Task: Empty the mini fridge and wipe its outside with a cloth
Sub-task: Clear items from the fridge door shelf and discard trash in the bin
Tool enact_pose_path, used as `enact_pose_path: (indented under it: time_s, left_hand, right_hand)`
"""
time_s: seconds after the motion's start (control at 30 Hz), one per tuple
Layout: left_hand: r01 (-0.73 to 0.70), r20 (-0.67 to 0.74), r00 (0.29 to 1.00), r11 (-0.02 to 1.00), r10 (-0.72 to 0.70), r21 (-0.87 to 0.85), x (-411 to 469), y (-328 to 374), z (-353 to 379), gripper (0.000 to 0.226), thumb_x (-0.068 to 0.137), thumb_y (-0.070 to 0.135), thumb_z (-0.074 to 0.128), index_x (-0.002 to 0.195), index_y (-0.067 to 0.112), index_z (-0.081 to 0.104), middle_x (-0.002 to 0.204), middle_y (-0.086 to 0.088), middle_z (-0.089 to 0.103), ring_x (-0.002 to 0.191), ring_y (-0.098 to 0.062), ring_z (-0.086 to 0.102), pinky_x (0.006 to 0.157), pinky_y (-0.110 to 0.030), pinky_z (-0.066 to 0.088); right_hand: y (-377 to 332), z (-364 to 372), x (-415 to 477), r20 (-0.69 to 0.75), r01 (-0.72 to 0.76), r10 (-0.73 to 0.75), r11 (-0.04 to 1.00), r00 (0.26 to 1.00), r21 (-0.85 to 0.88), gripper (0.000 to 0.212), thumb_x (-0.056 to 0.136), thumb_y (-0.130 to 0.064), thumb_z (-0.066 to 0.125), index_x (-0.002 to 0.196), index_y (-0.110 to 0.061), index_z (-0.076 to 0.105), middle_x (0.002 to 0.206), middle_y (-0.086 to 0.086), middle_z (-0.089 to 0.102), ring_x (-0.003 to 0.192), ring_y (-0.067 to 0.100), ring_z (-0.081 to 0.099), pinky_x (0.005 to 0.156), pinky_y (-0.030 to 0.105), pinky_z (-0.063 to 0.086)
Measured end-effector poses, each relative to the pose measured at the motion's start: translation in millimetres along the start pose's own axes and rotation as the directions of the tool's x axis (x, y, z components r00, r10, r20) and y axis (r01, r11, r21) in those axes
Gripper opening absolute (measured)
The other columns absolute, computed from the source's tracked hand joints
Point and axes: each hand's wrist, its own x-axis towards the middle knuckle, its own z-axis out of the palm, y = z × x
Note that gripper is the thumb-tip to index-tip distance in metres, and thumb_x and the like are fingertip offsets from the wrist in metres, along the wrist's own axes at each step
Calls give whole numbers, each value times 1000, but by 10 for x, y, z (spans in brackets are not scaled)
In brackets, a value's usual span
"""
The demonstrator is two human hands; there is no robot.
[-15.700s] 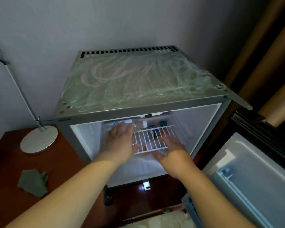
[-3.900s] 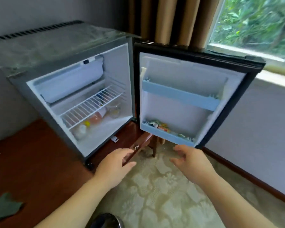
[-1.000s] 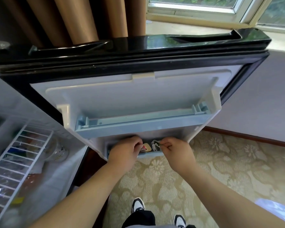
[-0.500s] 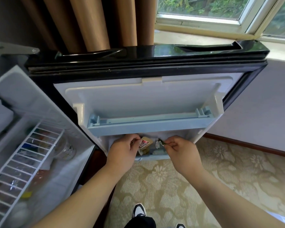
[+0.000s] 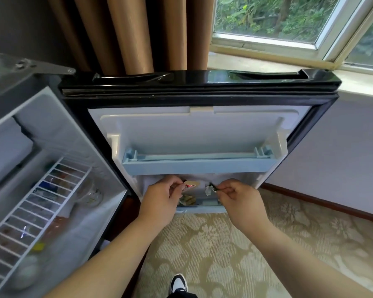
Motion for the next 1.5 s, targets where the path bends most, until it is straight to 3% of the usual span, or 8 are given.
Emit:
enact_pose_path:
  time_s: [0.2, 0.4, 0.53, 0.67, 0.9, 1.23, 1.37, 1.5]
  left_hand:
    - [61, -75, 995, 997, -64, -42, -131, 89, -95, 10, 96, 34, 63, 91, 43, 61, 86, 18, 72, 81, -4, 70, 77, -40, 59]
    - [136, -212, 966, 989, -145, -55, -470, 242, -121, 8, 95, 33, 63, 92, 39, 62, 86, 14, 73, 83, -7, 70, 78, -38, 58]
    - [199, -353, 916, 980, -192, -17, -758, 435, -73, 8, 97, 29, 63, 89, 32, 65, 86, 14, 71, 84, -4, 65, 72, -17, 48]
    - [251, -437, 860, 964, -264, -89, -1144, 540, -31, 12, 97, 26, 62, 87, 32, 65, 80, 14, 71, 81, -1, 66, 76, -26, 51]
    - [465, -563, 676, 868, -476, -175, -2372, 344, -72, 18, 96, 25, 63, 81, 35, 62, 72, 19, 71, 74, 5, 65, 69, -20, 44]
    - [626, -607, 376, 675, -700, -390, -4218, -344, -81, 21, 95, 22, 65, 77, 32, 62, 73, 18, 71, 73, 4, 68, 72, -28, 53]
    - [674, -571, 317, 604, -757, -426, -4748, -770, -80, 21, 94, 26, 67, 76, 36, 60, 71, 17, 68, 69, -1, 66, 67, -29, 51]
    - [718, -486, 349, 562, -801, -411, -5131, -1362, -106, 17, 93, 32, 66, 78, 38, 60, 74, 19, 68, 72, -5, 68, 69, -35, 55]
  right_hand:
    - [-33, -42, -19, 55, 19, -25, 995, 998, 103, 18, 91, -16, 69, 86, -34, 68, 80, -14, 72, 78, 0, 68, 74, 25, 57]
    - [-54, -209, -50, 169, 123, -136, 989, 976, 84, 13, 92, -20, 69, 88, -33, 68, 82, -16, 71, 79, -4, 65, 67, 16, 49]
    - [-40, -357, -62, 244, 200, -204, 979, 948, 41, 8, 92, -21, 69, 93, -29, 70, 84, -16, 68, 79, -1, 63, 67, 18, 50]
    - [-41, -363, -165, 325, 274, -269, 961, 907, 33, 6, 93, -23, 70, 95, -28, 71, 83, -16, 67, 78, 0, 64, 70, 24, 54]
    - [-150, 119, -768, 585, 360, -353, 927, 730, 109, 10, 90, -22, 75, 88, -31, 70, 79, -15, 67, 69, -6, 62, 59, 9, 39]
    - [-298, 1272, -2118, 844, 549, -377, 827, 382, 121, 20, 85, -24, 77, 79, -39, 65, 76, -16, 70, 70, -3, 65, 65, 13, 47]
    - [-211, 1781, -2625, 902, 553, -268, 832, 337, 41, 14, 86, -26, 75, 80, -36, 67, 78, -14, 70, 70, 1, 66, 65, 27, 54]
    - [0, 2245, -3018, 917, 540, -177, 840, 357, -49, 11, 90, -29, 71, 83, -37, 67, 81, -15, 70, 72, 2, 68, 64, 27, 55]
